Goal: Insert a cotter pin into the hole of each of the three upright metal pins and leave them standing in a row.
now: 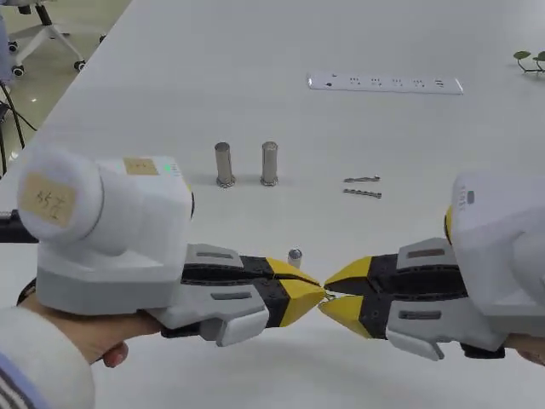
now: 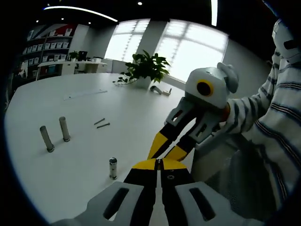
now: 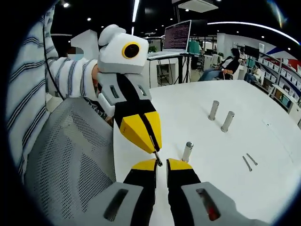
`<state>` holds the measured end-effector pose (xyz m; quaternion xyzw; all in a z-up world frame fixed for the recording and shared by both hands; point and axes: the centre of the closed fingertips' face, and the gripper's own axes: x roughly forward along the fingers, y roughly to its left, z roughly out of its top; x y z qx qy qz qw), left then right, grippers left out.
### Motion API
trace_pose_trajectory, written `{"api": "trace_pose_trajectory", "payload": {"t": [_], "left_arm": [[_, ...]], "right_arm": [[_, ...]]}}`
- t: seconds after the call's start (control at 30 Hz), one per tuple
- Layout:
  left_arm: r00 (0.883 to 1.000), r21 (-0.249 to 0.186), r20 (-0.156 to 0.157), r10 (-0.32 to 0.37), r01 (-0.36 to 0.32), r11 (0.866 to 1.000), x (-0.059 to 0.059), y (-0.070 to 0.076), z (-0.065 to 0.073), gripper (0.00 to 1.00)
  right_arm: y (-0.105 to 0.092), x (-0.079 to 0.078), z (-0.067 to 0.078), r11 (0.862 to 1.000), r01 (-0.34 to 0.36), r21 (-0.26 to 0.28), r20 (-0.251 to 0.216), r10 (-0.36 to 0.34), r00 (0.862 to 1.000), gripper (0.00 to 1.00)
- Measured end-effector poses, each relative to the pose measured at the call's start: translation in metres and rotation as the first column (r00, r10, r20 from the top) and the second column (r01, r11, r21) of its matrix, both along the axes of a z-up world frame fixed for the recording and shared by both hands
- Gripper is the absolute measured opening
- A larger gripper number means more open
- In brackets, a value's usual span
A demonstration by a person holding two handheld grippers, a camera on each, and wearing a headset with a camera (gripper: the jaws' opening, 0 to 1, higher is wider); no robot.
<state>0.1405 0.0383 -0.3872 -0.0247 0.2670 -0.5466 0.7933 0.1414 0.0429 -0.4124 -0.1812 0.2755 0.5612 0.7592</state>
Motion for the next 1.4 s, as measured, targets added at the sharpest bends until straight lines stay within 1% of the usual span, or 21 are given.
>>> {"api": "trace_pose_trajectory", "payload": {"t": [0.13, 0.17, 0.23, 0.33, 0.47, 0.67, 0.77, 0.83, 0.93, 0.97, 1.0, 1.03, 1.07, 1.1, 1.23, 1.27, 1.3, 1.4], "left_arm": [[0.999, 0.017, 0.020, -0.025, 0.025, 1.000, -0.001, 0.001, -0.001, 0.00], [0.999, 0.026, 0.032, -0.038, 0.037, 0.999, -0.002, 0.001, -0.002, 0.00], [0.997, 0.035, 0.047, -0.054, 0.052, 0.998, -0.003, 0.001, -0.002, 0.00], [0.994, 0.063, 0.072, -0.084, 0.080, 0.995, -0.005, 0.002, -0.004, 0.00], [0.992, 0.078, 0.080, -0.100, 0.094, 0.993, -0.006, 0.003, -0.006, 0.00], [0.983, 0.107, 0.121, -0.138, 0.125, 0.986, -0.008, 0.002, -0.009, 0.00], [0.984, 0.107, 0.115, -0.138, 0.126, 0.986, -0.008, 0.002, -0.010, 0.00], [0.983, 0.107, 0.120, -0.139, 0.126, 0.986, -0.007, 0.002, -0.011, 0.00], [0.979, 0.114, 0.141, -0.145, 0.129, 0.985, -0.004, 0.002, -0.010, 0.00], [0.980, 0.114, 0.142, -0.141, 0.125, 0.986, -0.002, 0.002, -0.011, 0.00], [0.983, 0.114, 0.127, -0.133, 0.119, 0.986, 0.000, 0.001, -0.012, 0.00], [0.983, 0.116, 0.126, -0.132, 0.117, 0.986, 0.001, 0.001, -0.012, 0.00], [0.982, 0.120, 0.133, -0.132, 0.117, 0.986, 0.002, 0.002, -0.013, 0.00], [0.977, 0.138, 0.153, -0.150, 0.129, 0.982, 0.003, 0.003, -0.014, 0.00], [0.977, 0.163, 0.164, -0.136, 0.109, 0.981, 0.009, 0.006, -0.017, 0.03], [0.976, 0.170, 0.172, -0.130, 0.101, 0.980, 0.011, 0.007, -0.018, 0.05], [0.976, 0.177, 0.183, -0.118, 0.085, 0.980, 0.015, 0.009, -0.018, 0.09], [0.975, 0.195, 0.203, -0.090, 0.049, 0.980, 0.023, 0.013, -0.020, 0.20]], "right_arm": [[0.001, -0.003, 0.000, 1.000, -0.014, 0.002, -0.009, 0.014, 1.000, 0.00], [0.001, -0.004, -0.001, 1.000, -0.018, 0.000, -0.010, 0.018, 1.000, 0.00], [0.001, -0.005, -0.001, 1.000, -0.025, -0.003, -0.012, 0.025, 1.000, 0.00], [0.001, -0.007, -0.001, 0.999, -0.039, -0.011, -0.021, 0.039, 0.999, 0.00], [0.000, -0.008, -0.001, 0.998, -0.059, -0.028, -0.020, 0.058, 0.998, 0.00], [-0.002, -0.010, -0.001, 0.994, -0.093, -0.054, -0.009, 0.093, 0.996, 0.00], [-0.003, -0.010, 0.000, 0.991, -0.116, -0.072, 0.006, 0.116, 0.993, 0.00], [-0.003, -0.009, 0.000, 0.989, -0.123, -0.078, 0.015, 0.125, 0.992, 0.00], [-0.004, -0.007, -0.001, 0.986, -0.136, -0.092, 0.017, 0.138, 0.990, 0.00], [-0.004, -0.007, -0.001, 0.986, -0.140, -0.096, 0.019, 0.142, 0.990, 0.00], [-0.004, -0.005, -0.002, 0.985, -0.138, -0.100, 0.020, 0.140, 0.990, 0.00], [-0.005, -0.004, -0.003, 0.985, -0.139, -0.105, 0.017, 0.141, 0.990, 0.00], [-0.005, -0.004, -0.004, 0.984, -0.141, -0.110, 0.012, 0.143, 0.990, 0.00], [-0.005, -0.003, -0.004, 0.983, -0.144, -0.113, 0.012, 0.146, 0.989, 0.00], [-0.005, 0.000, -0.005, 0.980, -0.151, -0.128, 0.016, 0.155, 0.988, 0.00], [-0.005, 0.001, -0.006, 0.980, -0.152, -0.130, 0.017, 0.155, 0.988, 0.00], [-0.006, 0.003, -0.006, 0.980, -0.150, -0.134, 0.018, 0.154, 0.988, 0.00], [-0.009, 0.008, -0.009, 0.978, -0.147, -0.148, 0.019, 0.152, 0.988, 0.00]]}}
